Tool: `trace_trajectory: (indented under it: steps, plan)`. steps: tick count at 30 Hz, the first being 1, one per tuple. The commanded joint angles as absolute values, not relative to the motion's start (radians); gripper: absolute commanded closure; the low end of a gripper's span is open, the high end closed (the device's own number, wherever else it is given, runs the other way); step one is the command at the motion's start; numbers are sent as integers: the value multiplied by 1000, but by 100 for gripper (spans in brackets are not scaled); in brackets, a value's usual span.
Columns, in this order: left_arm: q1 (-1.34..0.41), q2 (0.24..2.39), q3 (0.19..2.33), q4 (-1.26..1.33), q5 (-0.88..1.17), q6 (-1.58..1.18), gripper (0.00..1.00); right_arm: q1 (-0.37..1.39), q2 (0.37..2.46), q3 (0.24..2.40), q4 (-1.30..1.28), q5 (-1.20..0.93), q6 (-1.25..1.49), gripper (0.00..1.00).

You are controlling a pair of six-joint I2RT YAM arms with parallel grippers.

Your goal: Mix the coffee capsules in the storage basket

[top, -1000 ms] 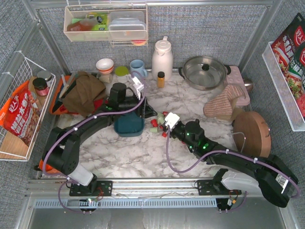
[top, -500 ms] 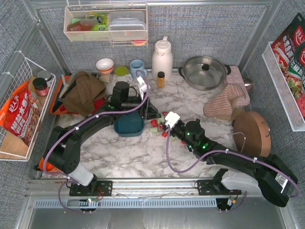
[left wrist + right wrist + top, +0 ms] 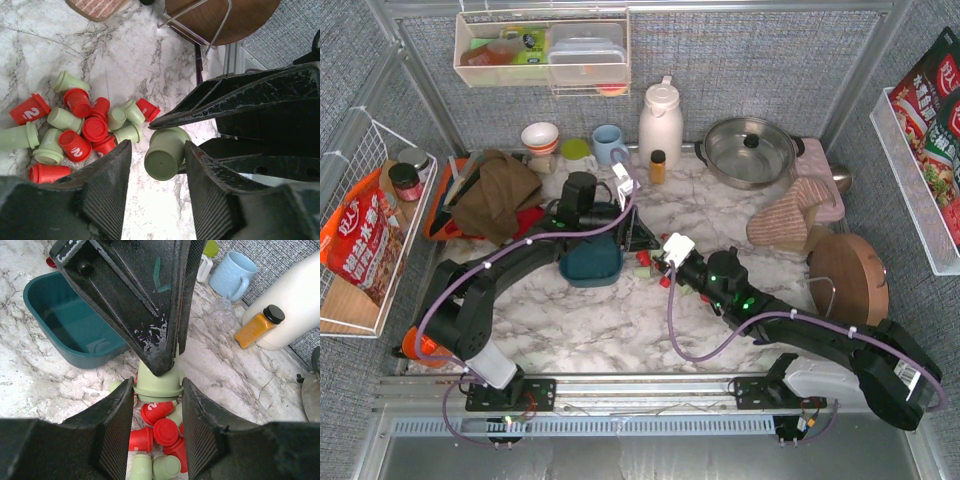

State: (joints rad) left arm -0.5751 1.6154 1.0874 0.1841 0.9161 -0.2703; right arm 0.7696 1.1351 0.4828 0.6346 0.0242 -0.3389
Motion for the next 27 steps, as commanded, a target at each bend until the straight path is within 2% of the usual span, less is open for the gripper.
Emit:
trace_trajectory:
  steps: [1, 5, 10, 13, 16, 21, 27]
  plan:
    - [-579, 1627, 1109, 179, 943, -273, 51, 770, 1142, 496, 687, 19, -336, 76]
    - [-579, 1631, 1120, 158, 951, -261, 73, 770, 1146, 496, 683, 45, -334, 72]
    - [-578, 1639, 1137, 122, 932, -245, 89, 769, 1150, 504, 655, 88, -324, 57]
    - [-577, 1646, 1150, 84, 884, -222, 94, 767, 1153, 509, 633, 107, -317, 43]
    - [-572, 1647, 1158, 61, 837, -211, 98, 762, 1155, 509, 618, 129, -304, 35]
    - [-542, 1642, 1174, 9, 717, -188, 100, 737, 1149, 491, 618, 167, -284, 28]
    - [-472, 1677, 1204, -51, 450, -165, 100, 711, 1185, 519, 560, 193, -253, 27]
